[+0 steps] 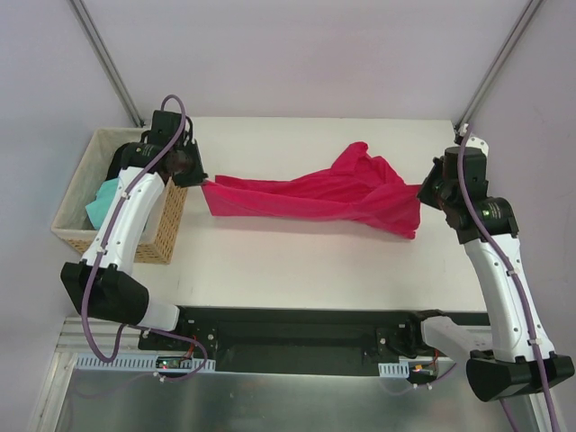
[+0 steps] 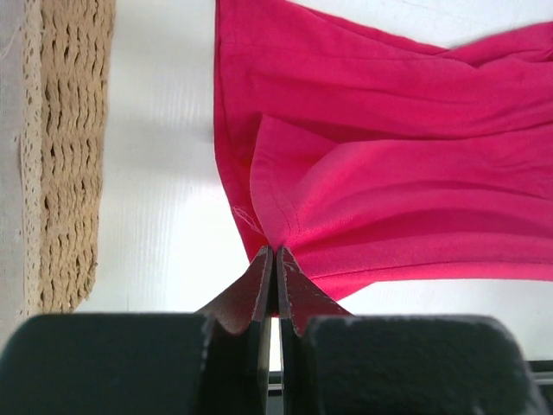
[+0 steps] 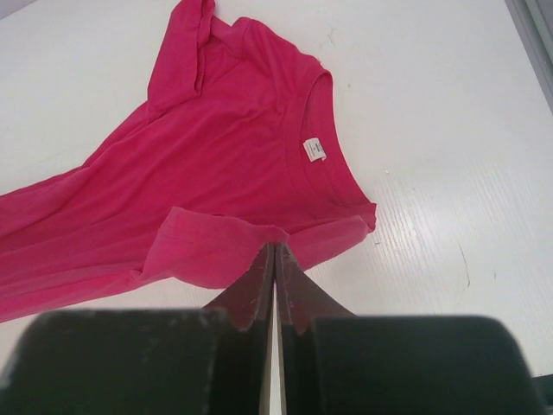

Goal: Fold and stack the t-shirts
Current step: Fold the flattened tshirt in 1/3 of the way

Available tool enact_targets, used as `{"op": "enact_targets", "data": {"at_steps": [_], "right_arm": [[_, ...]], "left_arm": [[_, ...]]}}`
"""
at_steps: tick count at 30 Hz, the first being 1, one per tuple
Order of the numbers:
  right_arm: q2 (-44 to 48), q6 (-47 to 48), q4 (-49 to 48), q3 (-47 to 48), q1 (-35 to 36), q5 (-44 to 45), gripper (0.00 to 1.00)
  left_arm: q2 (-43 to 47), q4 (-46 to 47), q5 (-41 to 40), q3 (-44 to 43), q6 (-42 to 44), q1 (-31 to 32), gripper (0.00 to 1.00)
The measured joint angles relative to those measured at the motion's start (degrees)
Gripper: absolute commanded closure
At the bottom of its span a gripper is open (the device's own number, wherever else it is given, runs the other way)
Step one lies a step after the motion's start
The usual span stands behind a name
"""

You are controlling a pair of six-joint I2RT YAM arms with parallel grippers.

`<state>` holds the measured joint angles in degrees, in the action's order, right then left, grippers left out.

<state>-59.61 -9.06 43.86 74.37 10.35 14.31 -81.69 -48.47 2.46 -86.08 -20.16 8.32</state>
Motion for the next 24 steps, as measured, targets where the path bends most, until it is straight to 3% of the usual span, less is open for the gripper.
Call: {"op": "enact_targets", "data": {"at_steps": [24], "right_arm": [[3.85,-6.75,4.98,-3.48,3.61,3.34,0.99]], "left_arm": [[5.33,-6.29,-0.04,5.86,0.13,0.00,1.00]]}}
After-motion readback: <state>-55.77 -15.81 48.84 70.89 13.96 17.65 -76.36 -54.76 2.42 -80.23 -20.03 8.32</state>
